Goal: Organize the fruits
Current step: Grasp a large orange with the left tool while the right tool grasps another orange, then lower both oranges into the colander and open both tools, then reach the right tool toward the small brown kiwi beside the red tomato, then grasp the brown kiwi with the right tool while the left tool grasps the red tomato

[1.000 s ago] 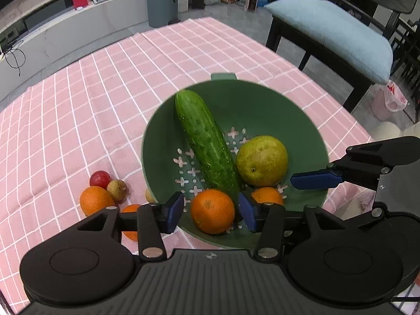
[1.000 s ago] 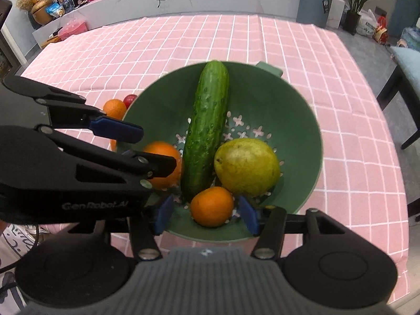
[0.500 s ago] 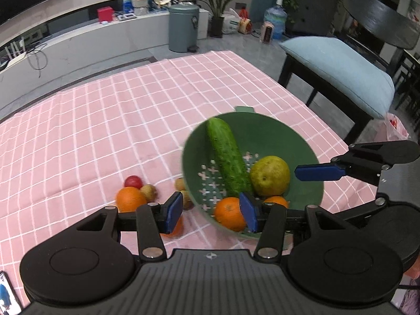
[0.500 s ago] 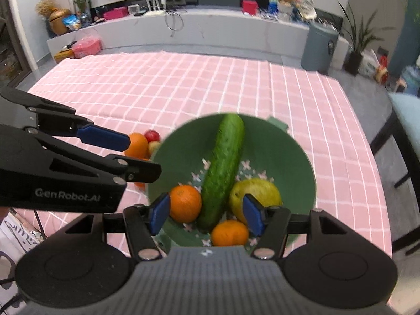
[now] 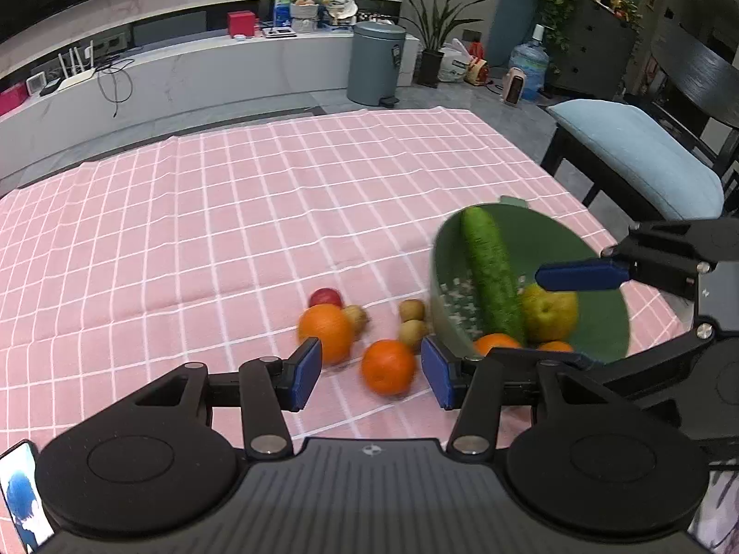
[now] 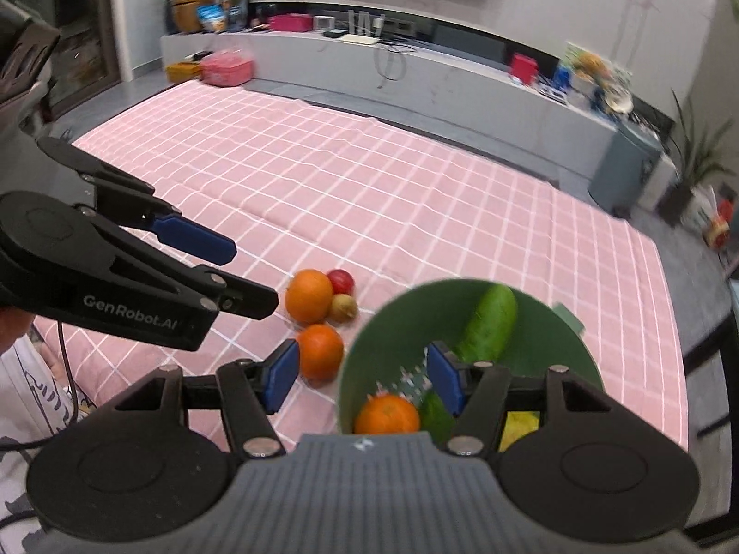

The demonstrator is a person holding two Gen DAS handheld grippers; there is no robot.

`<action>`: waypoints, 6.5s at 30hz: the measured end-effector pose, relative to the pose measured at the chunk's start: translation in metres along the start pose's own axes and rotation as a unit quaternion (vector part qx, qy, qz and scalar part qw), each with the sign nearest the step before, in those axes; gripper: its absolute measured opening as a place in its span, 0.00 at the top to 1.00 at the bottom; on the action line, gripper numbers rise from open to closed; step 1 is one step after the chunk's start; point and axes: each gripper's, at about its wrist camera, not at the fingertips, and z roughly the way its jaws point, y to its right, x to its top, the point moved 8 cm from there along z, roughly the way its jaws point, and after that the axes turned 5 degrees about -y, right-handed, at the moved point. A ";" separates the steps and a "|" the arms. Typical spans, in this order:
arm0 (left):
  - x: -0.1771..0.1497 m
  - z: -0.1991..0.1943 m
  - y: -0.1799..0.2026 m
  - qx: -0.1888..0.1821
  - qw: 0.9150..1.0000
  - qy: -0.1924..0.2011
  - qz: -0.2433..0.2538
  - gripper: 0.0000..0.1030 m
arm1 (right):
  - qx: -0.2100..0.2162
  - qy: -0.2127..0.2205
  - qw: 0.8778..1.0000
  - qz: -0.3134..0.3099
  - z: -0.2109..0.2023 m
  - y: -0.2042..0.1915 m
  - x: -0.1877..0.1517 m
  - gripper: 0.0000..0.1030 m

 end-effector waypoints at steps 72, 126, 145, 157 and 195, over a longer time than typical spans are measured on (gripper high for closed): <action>-0.012 0.033 -0.037 -0.002 1.000 -0.018 -0.010 0.53 | 0.059 -0.053 0.976 -0.205 0.054 -0.058 0.014 0.64; 0.034 0.097 0.102 -0.010 0.985 -0.073 0.156 0.52 | -0.018 -0.057 0.997 -0.044 0.048 0.108 -0.018 0.62; 0.040 0.022 0.048 -0.024 0.994 0.004 0.105 0.44 | 0.011 -0.018 0.999 -0.025 0.012 0.078 0.008 0.53; 0.022 0.008 -0.011 0.007 0.996 -0.005 0.087 0.44 | 0.062 -0.008 0.994 -0.087 0.024 0.013 0.031 0.59; 0.018 0.107 -0.048 -0.075 0.993 -0.027 0.091 0.59 | 0.097 -0.169 0.962 -0.192 0.146 -0.014 0.041 0.81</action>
